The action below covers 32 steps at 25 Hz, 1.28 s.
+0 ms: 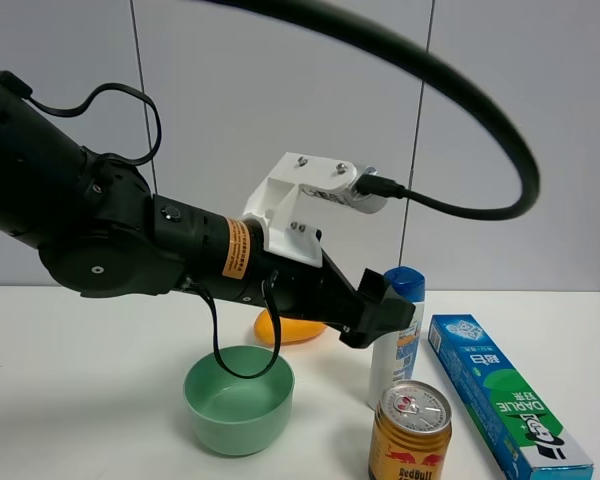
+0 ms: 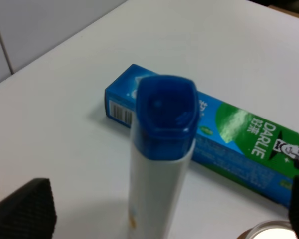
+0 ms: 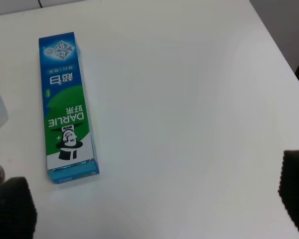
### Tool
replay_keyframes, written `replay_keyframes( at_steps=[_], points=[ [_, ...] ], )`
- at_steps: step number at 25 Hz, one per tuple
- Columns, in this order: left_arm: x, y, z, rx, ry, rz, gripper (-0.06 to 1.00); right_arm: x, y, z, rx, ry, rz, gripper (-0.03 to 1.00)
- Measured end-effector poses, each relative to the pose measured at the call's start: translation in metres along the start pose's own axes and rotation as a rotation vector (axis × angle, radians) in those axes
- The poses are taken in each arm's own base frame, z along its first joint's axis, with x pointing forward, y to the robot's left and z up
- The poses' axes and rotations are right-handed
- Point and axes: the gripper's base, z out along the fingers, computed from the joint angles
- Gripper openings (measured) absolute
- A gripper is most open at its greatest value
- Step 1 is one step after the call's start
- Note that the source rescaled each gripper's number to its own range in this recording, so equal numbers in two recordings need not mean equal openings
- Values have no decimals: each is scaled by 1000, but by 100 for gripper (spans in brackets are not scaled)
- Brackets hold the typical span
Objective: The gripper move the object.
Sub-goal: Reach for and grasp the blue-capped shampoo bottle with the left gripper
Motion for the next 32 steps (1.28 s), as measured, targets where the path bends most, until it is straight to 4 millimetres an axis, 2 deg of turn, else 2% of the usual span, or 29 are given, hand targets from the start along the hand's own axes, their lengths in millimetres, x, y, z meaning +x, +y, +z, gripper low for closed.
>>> replay_keyframes(
  at_steps=[10, 17, 32],
  points=[
    [0, 8, 29, -31, 44, -20, 100, 0, 0, 0, 0, 0, 0, 100],
    [10, 5, 46, -23, 80, -21, 100, 0, 0, 0, 0, 0, 0, 100],
    [6, 15, 80, -22, 44, -30, 100, 0, 0, 0, 0, 0, 0, 100]
  ],
)
